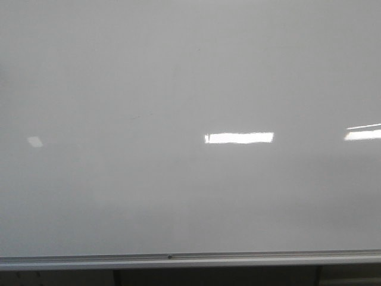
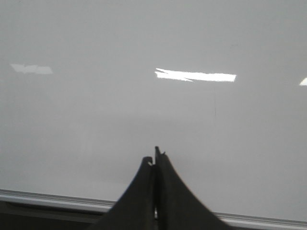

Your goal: Write number 0 on whiteboard

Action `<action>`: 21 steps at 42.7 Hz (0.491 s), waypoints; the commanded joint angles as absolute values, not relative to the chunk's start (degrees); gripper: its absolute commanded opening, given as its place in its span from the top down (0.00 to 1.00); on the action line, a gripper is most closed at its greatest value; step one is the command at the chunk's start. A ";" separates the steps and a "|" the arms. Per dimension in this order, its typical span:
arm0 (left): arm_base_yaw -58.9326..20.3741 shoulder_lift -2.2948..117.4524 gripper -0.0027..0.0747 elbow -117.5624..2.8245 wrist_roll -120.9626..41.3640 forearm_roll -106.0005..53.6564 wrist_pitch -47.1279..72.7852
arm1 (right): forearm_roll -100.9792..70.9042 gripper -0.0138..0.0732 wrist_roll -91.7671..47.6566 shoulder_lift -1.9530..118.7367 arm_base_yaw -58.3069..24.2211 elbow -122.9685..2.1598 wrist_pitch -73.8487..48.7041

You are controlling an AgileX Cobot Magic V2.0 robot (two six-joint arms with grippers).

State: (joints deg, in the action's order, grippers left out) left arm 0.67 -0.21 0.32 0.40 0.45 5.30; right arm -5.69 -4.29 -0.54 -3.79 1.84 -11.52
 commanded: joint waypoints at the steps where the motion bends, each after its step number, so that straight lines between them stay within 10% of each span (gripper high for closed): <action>1: 0.43 -1.11 0.99 1.58 1.08 0.00 1.13 | -5.54 0.91 -4.50 -1.46 -3.86 1.58 -7.10; 21: 0.43 -0.95 0.99 -3.62 1.08 -1.97 -9.74 | -5.54 0.91 -4.50 -0.66 -3.86 -9.21 -8.55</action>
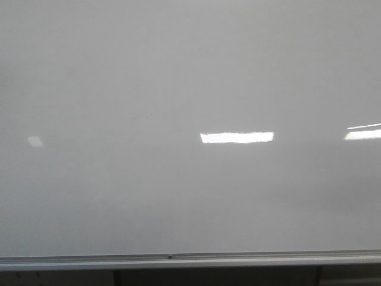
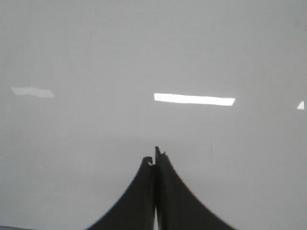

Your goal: Write number 0 on whiteboard

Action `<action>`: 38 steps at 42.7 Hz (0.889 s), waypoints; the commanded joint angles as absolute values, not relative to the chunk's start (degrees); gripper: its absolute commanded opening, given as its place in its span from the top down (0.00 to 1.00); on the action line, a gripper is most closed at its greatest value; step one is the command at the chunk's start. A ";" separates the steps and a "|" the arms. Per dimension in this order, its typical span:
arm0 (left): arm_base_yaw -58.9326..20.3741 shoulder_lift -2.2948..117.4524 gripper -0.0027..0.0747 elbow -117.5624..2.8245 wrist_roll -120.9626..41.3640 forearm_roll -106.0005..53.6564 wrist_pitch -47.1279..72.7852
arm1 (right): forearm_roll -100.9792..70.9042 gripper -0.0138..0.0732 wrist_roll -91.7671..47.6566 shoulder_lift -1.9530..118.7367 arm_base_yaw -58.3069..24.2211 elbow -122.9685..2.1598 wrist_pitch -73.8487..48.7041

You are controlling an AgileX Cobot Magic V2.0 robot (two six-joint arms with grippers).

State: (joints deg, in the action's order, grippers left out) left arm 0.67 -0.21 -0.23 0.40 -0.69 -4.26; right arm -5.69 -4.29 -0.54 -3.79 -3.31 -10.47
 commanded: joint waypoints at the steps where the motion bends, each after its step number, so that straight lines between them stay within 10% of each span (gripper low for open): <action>1: 0.43 -0.80 0.99 -5.23 1.08 -1.97 -8.78 | -5.54 0.91 -4.50 0.00 -3.86 -10.47 -9.47; 24: 0.43 20.87 0.96 -21.57 1.08 0.48 11.40 | -5.54 0.90 -4.50 25.12 -3.86 -25.52 -15.29; 38: 0.43 20.87 0.16 -21.32 1.08 0.48 10.79 | -5.54 0.31 -4.50 25.11 -3.86 -25.52 -15.23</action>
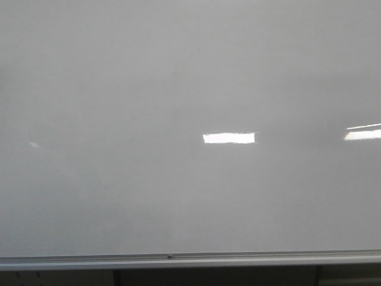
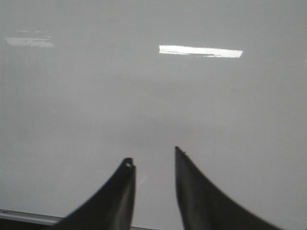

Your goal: Write number 0 on whiteboard

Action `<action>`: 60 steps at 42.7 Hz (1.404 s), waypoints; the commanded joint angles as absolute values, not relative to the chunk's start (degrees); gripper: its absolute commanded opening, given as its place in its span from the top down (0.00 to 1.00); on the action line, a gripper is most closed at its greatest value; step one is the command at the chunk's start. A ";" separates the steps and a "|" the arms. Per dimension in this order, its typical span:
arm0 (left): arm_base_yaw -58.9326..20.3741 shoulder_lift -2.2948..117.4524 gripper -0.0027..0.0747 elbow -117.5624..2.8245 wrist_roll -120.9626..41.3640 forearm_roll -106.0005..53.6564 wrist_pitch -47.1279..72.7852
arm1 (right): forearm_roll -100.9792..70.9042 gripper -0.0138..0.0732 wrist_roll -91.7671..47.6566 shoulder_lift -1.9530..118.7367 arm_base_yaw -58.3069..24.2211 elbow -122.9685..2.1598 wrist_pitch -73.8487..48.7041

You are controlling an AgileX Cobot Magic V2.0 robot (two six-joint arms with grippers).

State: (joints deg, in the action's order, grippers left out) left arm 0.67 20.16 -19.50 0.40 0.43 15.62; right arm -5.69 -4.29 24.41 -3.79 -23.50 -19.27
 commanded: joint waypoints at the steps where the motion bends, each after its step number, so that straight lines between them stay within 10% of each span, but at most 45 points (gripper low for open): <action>1: 0.43 20.93 0.15 -21.32 1.08 0.48 10.91 | -5.54 0.29 -4.50 25.11 -3.86 -25.52 -15.23; 29: 0.43 67.57 0.28 -44.49 -1.65 9.96 13.92 | -5.54 0.24 -4.50 25.11 -3.86 -25.52 -16.46; 60: 4.98 85.82 0.28 -45.14 -1.28 9.45 -4.50 | -5.54 0.24 -4.50 25.11 -3.86 -25.52 -16.02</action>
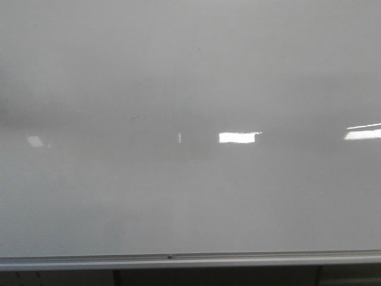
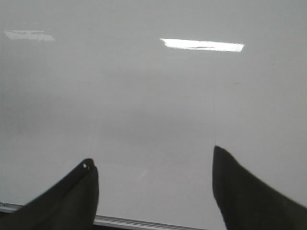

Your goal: Write number 0 on whiteboard

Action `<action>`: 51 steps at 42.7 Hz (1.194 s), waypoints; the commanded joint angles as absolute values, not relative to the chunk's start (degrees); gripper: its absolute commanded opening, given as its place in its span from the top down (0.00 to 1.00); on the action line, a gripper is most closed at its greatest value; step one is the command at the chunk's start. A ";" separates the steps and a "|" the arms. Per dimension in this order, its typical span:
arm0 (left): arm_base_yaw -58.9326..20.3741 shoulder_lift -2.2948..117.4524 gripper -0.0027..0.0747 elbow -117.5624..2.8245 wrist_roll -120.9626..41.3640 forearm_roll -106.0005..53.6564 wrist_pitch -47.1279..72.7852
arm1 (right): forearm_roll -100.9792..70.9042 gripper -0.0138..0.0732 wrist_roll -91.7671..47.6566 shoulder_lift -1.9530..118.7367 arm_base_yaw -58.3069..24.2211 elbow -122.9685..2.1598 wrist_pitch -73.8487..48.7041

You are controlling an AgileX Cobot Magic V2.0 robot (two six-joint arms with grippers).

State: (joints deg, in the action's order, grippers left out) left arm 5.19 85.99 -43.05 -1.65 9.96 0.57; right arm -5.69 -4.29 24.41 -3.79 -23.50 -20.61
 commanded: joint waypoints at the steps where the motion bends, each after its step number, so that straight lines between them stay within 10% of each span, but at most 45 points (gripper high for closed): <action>1: 4.98 86.28 0.28 -45.41 -1.28 9.45 -4.39 | -5.54 0.24 -4.50 25.11 -3.86 -25.52 -15.95; 19: 4.98 88.74 0.33 -45.88 -1.28 9.00 -5.03 | -5.54 0.24 -4.50 25.11 -3.86 -25.52 -15.67; 33: 4.98 90.03 0.54 -45.88 -1.28 9.00 -7.76 | -5.54 0.24 -4.50 25.11 -3.86 -25.52 -15.67; 44: 4.98 90.19 0.97 -45.88 -1.28 8.48 -7.48 | -5.54 0.24 -4.50 25.11 -3.86 -25.52 -15.67; 51: 4.98 88.76 0.99 -45.88 -1.28 7.91 -5.25 | -5.54 0.24 -4.50 25.11 -3.86 -25.52 -16.10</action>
